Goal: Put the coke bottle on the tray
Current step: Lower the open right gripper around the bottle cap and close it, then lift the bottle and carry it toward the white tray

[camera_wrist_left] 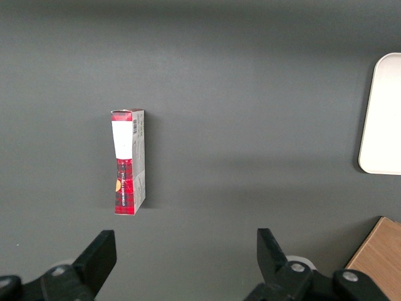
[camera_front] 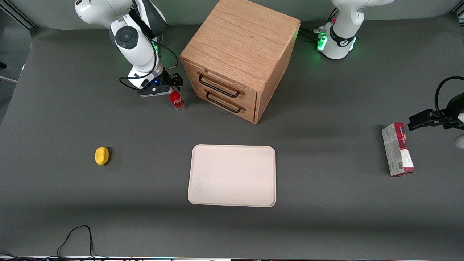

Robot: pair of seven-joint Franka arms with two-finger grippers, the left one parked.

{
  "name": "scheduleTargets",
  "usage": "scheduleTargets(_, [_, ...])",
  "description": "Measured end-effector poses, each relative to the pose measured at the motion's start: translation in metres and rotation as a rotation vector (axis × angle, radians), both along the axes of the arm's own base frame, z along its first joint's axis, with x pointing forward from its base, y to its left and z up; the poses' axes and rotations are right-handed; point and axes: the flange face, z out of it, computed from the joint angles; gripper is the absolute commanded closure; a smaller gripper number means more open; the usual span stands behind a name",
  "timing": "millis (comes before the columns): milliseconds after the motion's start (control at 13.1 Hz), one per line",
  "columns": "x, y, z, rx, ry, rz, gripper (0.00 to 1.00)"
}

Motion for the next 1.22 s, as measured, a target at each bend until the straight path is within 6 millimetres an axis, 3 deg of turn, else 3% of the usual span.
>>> scheduleTargets(76, [0.0, 0.0, 0.0, 0.0, 0.0, -0.002, 0.84])
scheduleTargets(153, [0.0, 0.0, -0.001, 0.0, -0.001, -0.009, 0.95])
scheduleTargets(917, [0.0, -0.001, -0.001, 0.002, -0.005, -0.029, 0.95])
scheduleTargets(1069, [0.005, 0.0, 0.007, -0.002, 0.008, -0.031, 0.95])
scheduleTargets(1222, [0.025, -0.002, 0.034, 0.003, 0.024, -0.056, 0.95])
